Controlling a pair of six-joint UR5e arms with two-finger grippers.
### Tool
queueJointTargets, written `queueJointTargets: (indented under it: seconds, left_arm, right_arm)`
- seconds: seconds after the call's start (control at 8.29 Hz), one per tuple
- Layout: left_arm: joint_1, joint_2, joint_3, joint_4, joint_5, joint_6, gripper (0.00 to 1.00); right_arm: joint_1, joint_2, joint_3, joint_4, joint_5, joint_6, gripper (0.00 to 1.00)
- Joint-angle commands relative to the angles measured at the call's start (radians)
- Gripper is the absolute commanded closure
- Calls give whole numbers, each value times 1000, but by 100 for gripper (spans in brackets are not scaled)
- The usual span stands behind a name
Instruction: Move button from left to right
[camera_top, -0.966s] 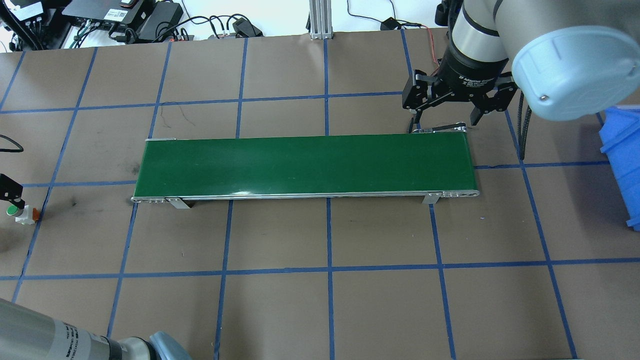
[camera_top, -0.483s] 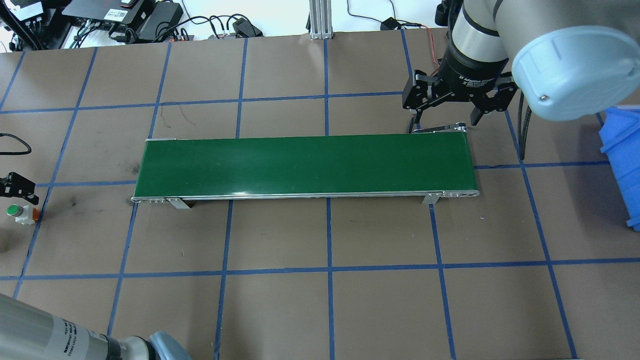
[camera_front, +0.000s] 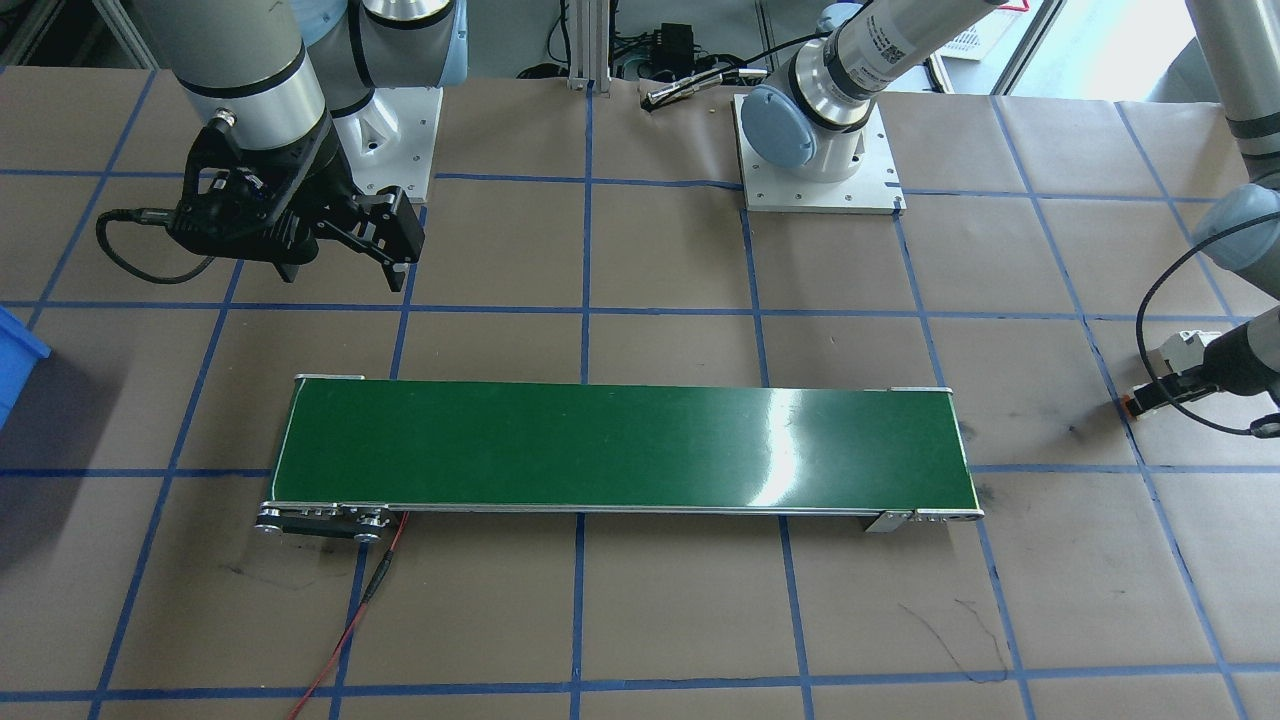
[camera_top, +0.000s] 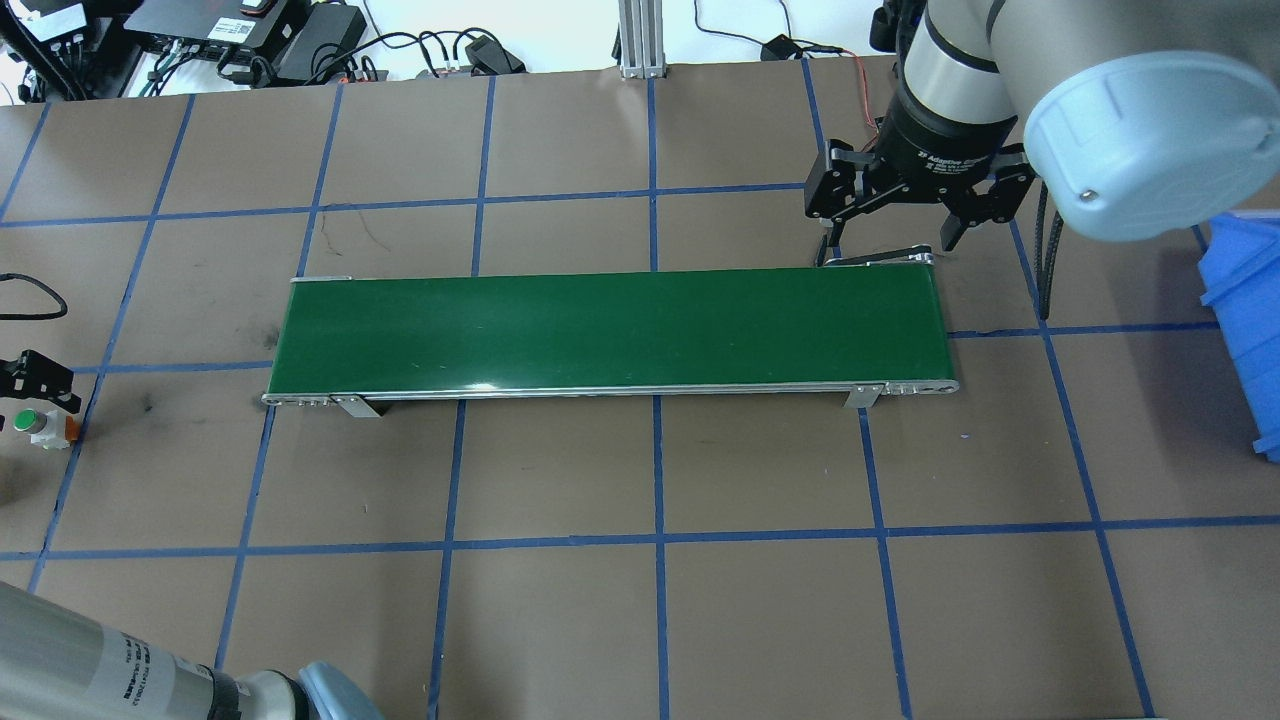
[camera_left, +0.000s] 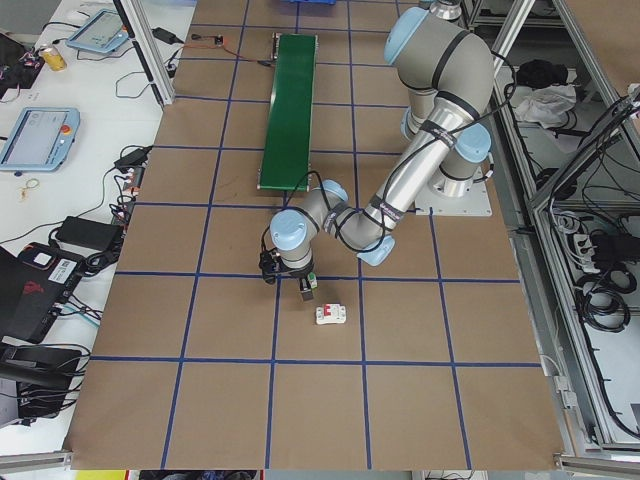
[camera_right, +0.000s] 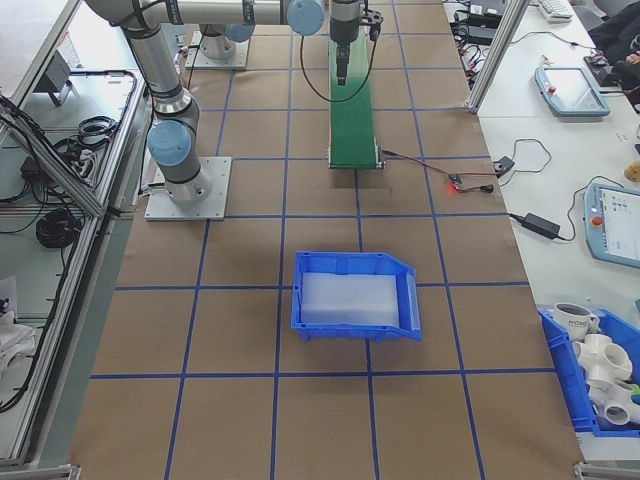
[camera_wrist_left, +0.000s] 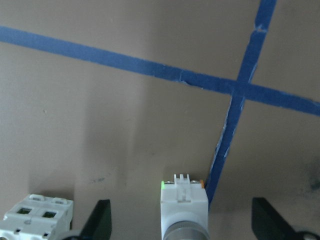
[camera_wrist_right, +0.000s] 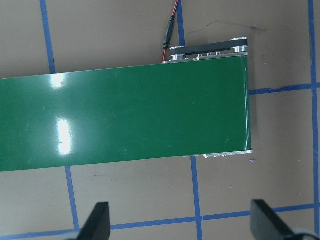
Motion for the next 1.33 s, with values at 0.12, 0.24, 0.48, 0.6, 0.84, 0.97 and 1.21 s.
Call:
queueJointTargets:
  seconds: [0.12,0.24,0.48,0.6,0.84,0.97,1.21]
  left_arm:
    - [1,-2,-2,-15,5,10,18]
    - [1,-2,-2,-16,5,24,31]
    - [2,-2,0,-15,-1,25,43]
    - [3,-2,0,-15,-3,24,51]
    - [3,-2,-2,-16,3,27,70]
    - [3,-2,-2,-33,5,30,84]
    - [3,19,1,-72,8,31,98]
  right_arm:
    - [0,0,0,0,0,-1,0]
    - [0,0,0,0,-1,-12,0]
    - [0,0,0,0,0,-18,0]
    - [0,0,1,0,-1,-18,0]
    - [0,0,0,0,-1,-18,0]
    - [0,0,0,0,-1,-18,0]
    - [0,0,0,0,-1,-18,0]
